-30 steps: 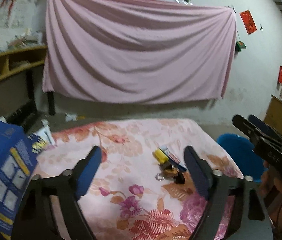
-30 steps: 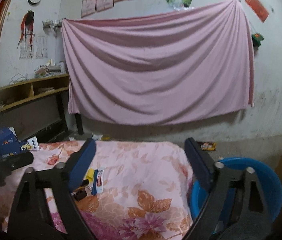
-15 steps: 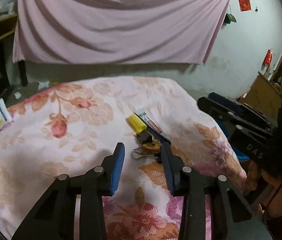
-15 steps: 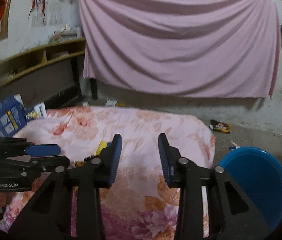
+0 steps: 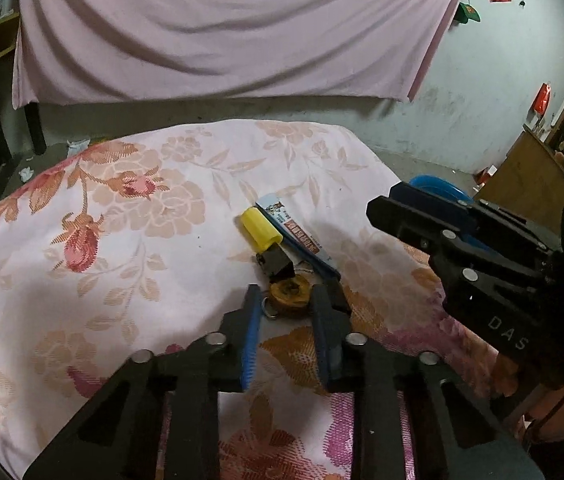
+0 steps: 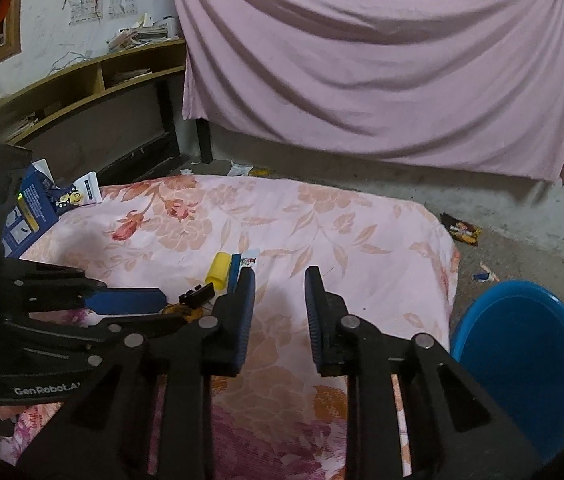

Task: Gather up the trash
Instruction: 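Grasp the round brown disc with the left tool while the right tool grasps the blue stick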

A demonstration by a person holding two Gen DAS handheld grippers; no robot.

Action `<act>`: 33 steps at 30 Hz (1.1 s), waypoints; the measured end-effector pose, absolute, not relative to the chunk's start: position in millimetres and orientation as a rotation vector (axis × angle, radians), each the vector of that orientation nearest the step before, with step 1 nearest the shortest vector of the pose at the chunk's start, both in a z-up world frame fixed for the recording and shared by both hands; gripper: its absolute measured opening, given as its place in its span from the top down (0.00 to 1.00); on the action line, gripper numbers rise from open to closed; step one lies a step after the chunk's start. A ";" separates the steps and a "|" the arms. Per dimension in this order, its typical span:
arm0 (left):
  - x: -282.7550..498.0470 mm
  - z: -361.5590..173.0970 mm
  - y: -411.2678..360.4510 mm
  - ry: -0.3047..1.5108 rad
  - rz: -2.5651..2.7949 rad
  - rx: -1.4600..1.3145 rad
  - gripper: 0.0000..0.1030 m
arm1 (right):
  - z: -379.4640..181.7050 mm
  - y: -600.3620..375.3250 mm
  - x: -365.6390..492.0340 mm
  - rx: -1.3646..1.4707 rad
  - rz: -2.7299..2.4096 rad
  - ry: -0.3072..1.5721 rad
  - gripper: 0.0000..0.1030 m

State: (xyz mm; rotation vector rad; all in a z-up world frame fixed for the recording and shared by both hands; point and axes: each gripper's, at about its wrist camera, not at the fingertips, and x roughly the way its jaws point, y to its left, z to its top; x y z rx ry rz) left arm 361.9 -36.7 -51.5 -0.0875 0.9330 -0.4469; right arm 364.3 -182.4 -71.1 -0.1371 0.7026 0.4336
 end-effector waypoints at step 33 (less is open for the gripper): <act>347.2 -46.1 4.1 0.906 -0.353 -0.197 0.84 | -107.8 -140.3 379.5 -0.272 0.554 0.918 0.66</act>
